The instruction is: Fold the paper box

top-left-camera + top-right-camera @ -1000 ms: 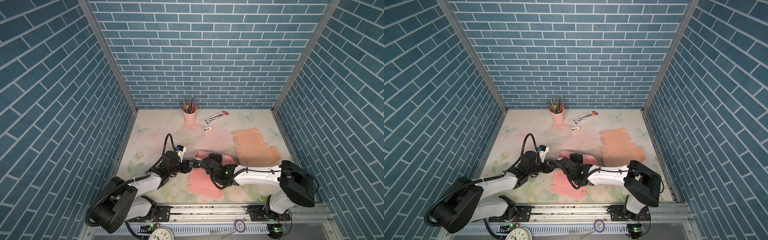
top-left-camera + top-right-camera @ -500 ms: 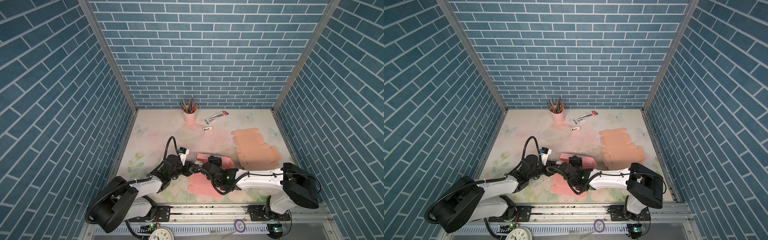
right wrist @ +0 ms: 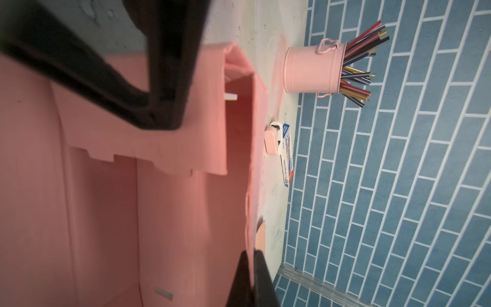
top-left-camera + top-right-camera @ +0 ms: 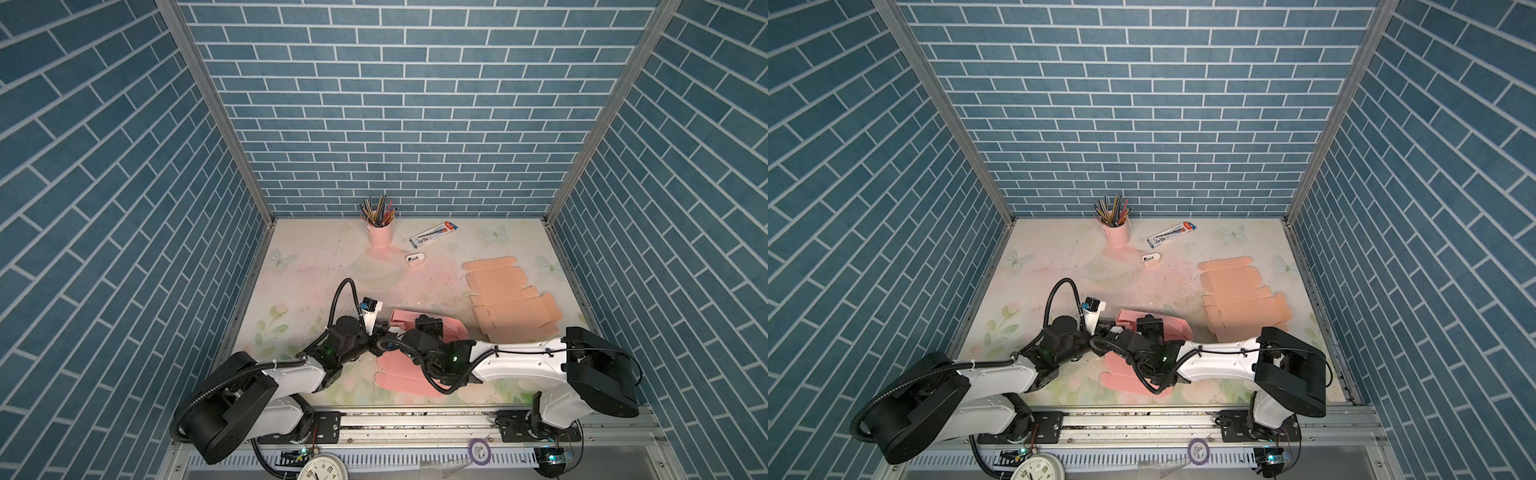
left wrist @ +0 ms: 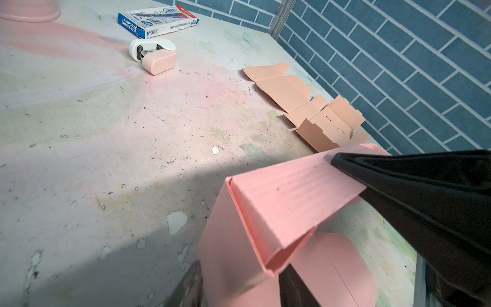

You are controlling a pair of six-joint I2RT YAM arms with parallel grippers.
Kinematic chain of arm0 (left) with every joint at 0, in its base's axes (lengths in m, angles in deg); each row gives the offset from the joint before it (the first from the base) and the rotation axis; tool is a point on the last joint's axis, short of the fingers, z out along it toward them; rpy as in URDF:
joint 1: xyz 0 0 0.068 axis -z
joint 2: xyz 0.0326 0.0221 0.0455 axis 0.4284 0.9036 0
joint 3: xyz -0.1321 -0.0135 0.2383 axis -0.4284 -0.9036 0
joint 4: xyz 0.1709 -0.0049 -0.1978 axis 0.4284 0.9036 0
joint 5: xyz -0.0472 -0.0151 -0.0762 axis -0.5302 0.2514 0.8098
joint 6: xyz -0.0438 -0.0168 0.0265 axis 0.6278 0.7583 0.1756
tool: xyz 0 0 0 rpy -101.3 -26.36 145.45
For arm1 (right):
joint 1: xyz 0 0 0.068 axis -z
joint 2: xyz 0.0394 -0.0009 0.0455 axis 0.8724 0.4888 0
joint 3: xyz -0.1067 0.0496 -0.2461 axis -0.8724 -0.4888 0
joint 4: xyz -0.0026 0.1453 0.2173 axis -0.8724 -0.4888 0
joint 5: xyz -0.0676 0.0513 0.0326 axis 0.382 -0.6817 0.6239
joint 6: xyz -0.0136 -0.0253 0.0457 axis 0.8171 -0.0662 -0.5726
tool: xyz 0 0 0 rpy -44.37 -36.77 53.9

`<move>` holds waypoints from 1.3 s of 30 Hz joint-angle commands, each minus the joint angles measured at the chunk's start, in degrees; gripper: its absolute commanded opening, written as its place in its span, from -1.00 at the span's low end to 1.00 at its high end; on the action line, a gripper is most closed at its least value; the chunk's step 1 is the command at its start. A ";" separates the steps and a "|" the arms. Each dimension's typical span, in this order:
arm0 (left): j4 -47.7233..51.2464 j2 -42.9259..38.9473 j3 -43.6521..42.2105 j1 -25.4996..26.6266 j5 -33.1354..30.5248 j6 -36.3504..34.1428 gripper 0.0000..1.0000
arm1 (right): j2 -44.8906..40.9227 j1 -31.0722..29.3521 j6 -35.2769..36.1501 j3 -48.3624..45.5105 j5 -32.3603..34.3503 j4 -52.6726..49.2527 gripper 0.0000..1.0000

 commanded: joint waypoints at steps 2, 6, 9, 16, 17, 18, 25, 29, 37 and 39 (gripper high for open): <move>-4.71 1.86 -0.14 1.90 -5.03 -1.81 -0.12 | -1.46 -0.93 -2.10 0.05 -0.31 -2.42 -1.00; -5.85 2.75 -0.04 3.34 -7.46 -2.65 -0.16 | -1.47 -1.37 -3.70 1.14 -1.37 -4.18 -1.00; -6.45 2.96 -0.09 4.19 -9.15 -3.42 -0.21 | -1.32 -1.64 -4.63 1.16 -1.29 -4.70 -1.00; -6.77 3.85 0.22 6.70 -13.37 -4.85 -0.42 | -1.60 -2.34 -6.17 1.07 -0.88 -6.06 -1.00; -6.82 3.98 0.17 7.28 -14.09 -4.94 -0.47 | -1.44 -2.51 -6.40 1.12 -0.71 -6.19 -1.00; -6.89 4.09 0.13 7.63 -14.50 -5.02 -0.50 | -1.38 -2.75 -6.52 1.16 -0.48 -6.38 -1.00; -8.65 4.90 -0.31 9.40 -16.27 -5.15 -0.59 | -2.25 -3.64 -10.57 2.30 -1.57 -8.67 -0.86; -9.11 4.71 -0.79 10.48 -17.87 -5.48 -0.62 | -2.74 -4.20 -14.38 3.42 -3.12 -10.72 -0.55; -9.20 3.48 -1.75 11.81 -20.13 -6.45 -0.67 | -5.73 -4.97 -26.30 5.76 -8.46 -14.02 -0.16; -8.81 2.63 -2.06 12.01 -20.78 -6.69 -0.68 | -7.83 -5.08 -30.38 5.86 -11.84 -14.35 -0.05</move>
